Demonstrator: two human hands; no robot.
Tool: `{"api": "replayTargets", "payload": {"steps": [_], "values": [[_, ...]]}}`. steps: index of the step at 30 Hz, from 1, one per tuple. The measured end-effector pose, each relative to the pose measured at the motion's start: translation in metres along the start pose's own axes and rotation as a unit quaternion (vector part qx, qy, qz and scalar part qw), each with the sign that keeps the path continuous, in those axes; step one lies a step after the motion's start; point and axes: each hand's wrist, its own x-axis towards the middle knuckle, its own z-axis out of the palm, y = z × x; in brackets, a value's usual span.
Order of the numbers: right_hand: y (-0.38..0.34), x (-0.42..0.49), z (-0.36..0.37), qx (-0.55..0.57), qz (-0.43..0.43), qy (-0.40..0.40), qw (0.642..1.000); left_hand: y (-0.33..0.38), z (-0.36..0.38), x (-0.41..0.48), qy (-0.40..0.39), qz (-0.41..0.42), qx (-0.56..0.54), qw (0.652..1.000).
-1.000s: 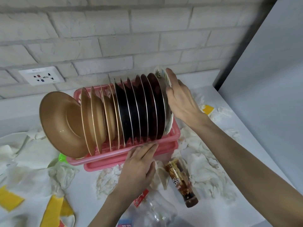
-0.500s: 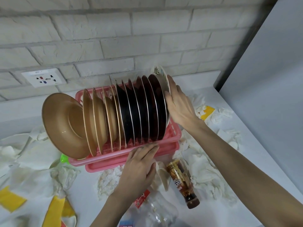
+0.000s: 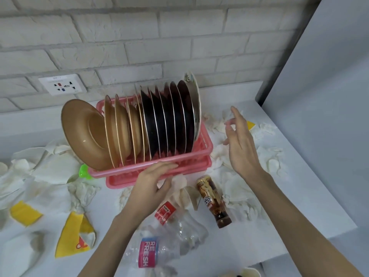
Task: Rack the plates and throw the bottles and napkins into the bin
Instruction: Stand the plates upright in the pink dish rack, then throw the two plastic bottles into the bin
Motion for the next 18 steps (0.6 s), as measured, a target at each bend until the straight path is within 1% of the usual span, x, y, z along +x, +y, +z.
{"api": "replayTargets", "payload": {"steps": [5, 11, 18], "values": [[0.006, -0.087, -0.015, 0.069, 0.001, -0.024, 0.997, 0.022, -0.008, -0.035, 0.050, -0.045, -0.040, 0.997], [0.021, -0.186, -0.018, 0.133, 0.041, -0.122, 0.983, 0.058, -0.005, -0.095, 0.076, -0.099, -0.070, 0.990], [0.032, -0.269, -0.009, 0.145, 0.057, -0.218, 0.963, 0.091, 0.011, -0.182, 0.078, -0.176, -0.098, 0.976]]}}
